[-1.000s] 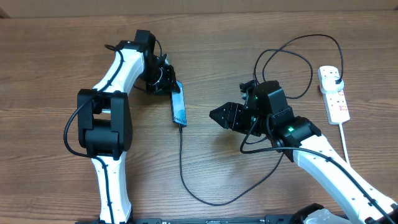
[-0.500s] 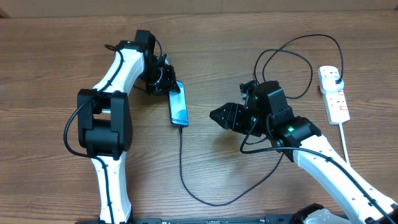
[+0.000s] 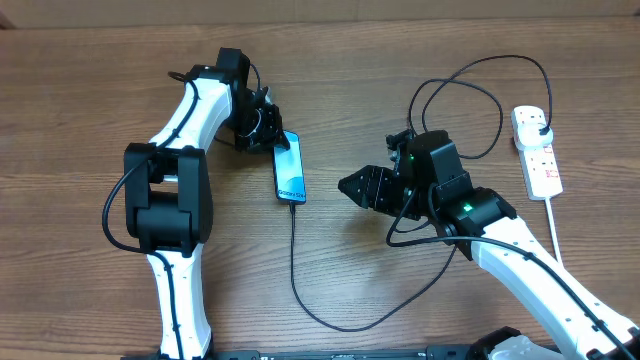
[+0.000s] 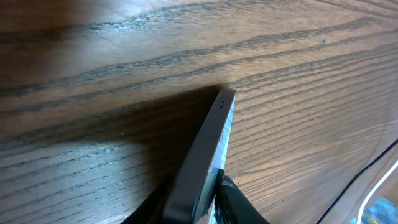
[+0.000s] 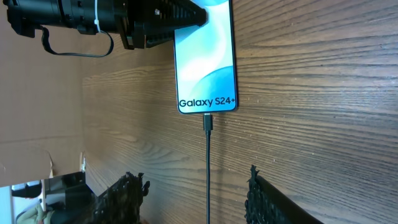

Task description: Plug charger to phone and switch on socket

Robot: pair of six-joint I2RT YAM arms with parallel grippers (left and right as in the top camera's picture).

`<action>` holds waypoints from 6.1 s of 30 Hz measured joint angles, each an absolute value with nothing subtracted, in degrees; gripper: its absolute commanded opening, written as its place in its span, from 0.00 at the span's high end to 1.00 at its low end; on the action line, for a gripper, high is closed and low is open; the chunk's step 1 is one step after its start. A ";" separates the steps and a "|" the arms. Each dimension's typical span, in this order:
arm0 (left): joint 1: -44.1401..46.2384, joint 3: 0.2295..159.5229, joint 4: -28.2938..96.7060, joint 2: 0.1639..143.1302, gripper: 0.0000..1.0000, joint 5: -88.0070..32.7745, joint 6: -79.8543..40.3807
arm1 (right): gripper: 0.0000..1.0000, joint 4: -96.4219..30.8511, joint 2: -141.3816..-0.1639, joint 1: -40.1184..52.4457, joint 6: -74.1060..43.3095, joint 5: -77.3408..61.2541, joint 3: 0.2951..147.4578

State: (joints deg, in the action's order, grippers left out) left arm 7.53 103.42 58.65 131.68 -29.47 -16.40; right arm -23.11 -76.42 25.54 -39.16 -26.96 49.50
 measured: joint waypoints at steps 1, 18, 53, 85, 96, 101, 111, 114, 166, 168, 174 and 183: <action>7.53 103.42 58.65 131.68 0.77 -29.28 -16.40 | 0.45 -23.16 -76.42 25.54 -39.16 -26.96 49.50; 7.79 103.42 58.67 131.55 0.75 -26.50 -16.40 | 0.44 -23.16 -76.40 25.54 -39.18 -26.76 49.50; 8.16 103.42 59.07 130.74 0.59 -16.82 -16.43 | 0.44 -23.16 -76.40 25.54 -39.18 -26.59 49.50; 6.63 117.82 68.66 129.75 0.46 -15.33 -16.05 | 0.54 -24.05 -76.42 25.54 -36.67 -26.09 49.50; 6.26 136.75 78.02 116.49 0.40 -14.92 -13.10 | 0.88 -28.27 -75.77 22.74 -33.43 -25.87 49.74; 6.26 137.21 79.64 111.11 0.14 -14.81 -12.53 | 0.96 -35.94 -73.97 17.21 -31.24 -25.43 52.93; 6.28 137.21 80.82 109.62 0.01 -14.70 -12.03 | 0.96 -50.98 -72.25 -2.63 -25.12 -25.17 63.16; 6.28 137.21 80.82 109.62 0.00 -14.70 -12.03 | 0.96 -52.88 -72.25 -8.91 -23.49 -25.21 65.19; 6.26 137.21 80.82 109.62 0.00 -14.70 -12.03 | 0.96 -20.21 -106.17 -38.98 -30.85 -34.35 65.69; 6.26 137.21 80.84 109.62 0.01 -14.70 -12.03 | 0.96 -19.79 -106.89 -39.81 -31.53 -34.33 65.69; 6.26 137.21 80.82 109.62 0.00 -14.70 -12.03 | 0.96 -17.65 -110.02 -41.17 -33.06 -34.74 65.69; 6.26 137.21 80.84 109.62 0.00 -14.70 -12.03 | 0.96 -13.17 -115.15 -41.15 -35.20 -37.58 65.69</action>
State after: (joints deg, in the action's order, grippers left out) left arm 6.26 137.21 80.84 109.62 -14.70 -12.03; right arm -13.17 -115.15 -41.15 -35.20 -37.58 65.69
